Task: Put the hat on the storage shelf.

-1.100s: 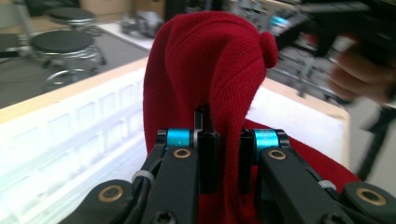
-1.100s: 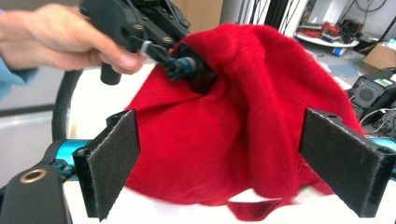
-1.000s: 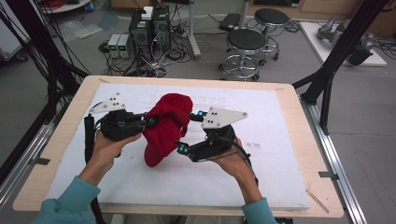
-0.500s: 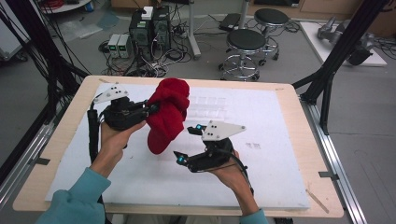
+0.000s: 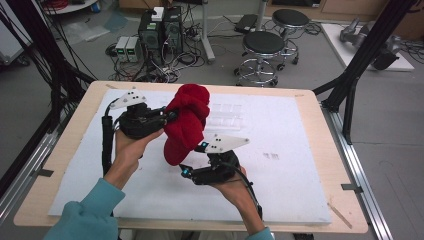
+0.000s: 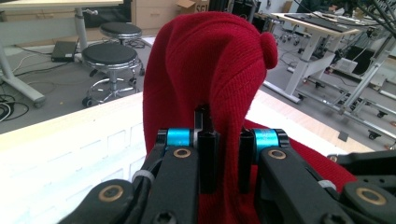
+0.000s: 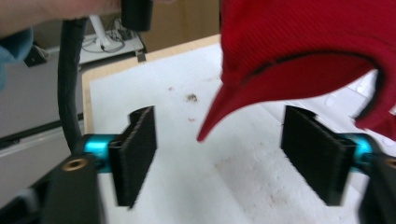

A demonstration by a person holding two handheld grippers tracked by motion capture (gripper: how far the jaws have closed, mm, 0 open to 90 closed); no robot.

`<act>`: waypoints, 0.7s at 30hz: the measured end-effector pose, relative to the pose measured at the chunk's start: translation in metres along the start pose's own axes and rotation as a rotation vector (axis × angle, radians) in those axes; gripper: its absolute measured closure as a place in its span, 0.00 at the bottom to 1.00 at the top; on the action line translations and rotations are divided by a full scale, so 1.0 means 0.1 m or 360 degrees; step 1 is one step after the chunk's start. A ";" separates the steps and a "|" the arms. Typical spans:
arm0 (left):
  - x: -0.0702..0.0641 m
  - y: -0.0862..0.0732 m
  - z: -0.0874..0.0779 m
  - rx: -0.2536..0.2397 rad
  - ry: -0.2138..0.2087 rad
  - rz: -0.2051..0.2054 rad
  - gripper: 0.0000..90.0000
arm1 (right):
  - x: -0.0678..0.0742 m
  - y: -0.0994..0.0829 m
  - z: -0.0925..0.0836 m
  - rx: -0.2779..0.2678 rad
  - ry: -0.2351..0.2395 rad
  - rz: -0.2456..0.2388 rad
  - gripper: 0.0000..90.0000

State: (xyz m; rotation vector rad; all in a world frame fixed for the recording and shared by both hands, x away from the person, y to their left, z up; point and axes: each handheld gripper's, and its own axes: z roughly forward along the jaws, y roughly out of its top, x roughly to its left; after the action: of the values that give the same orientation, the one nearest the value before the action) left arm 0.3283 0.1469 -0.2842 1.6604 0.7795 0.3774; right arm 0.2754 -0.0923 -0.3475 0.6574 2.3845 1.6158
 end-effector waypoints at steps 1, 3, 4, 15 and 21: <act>0.00 0.00 0.01 0.0005 0.0000 0.0005 0.94 | -0.01 0.00 0.01 -0.0010 -0.0010 0.0001 0.38; -0.02 0.00 0.02 0.0005 -0.0005 -0.0002 0.94 | -0.02 0.01 0.03 -0.0007 -0.0017 0.0031 0.44; -0.03 0.00 0.03 0.0004 -0.0007 -0.0008 0.94 | -0.03 0.01 0.04 0.0000 -0.0015 0.0041 0.47; -0.06 -0.01 0.05 -0.0018 0.0009 0.0015 0.94 | -0.09 0.01 0.10 0.0018 0.0005 0.0189 0.88; -0.04 -0.04 0.02 -0.0017 0.0019 0.0023 0.94 | -0.13 0.01 0.09 0.0042 -0.0019 0.0240 0.94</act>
State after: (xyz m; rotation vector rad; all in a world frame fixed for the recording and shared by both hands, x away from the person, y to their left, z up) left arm 0.3259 0.1431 -0.2877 1.6559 0.7736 0.4016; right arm 0.2910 -0.0902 -0.3514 0.8687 2.4039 1.6344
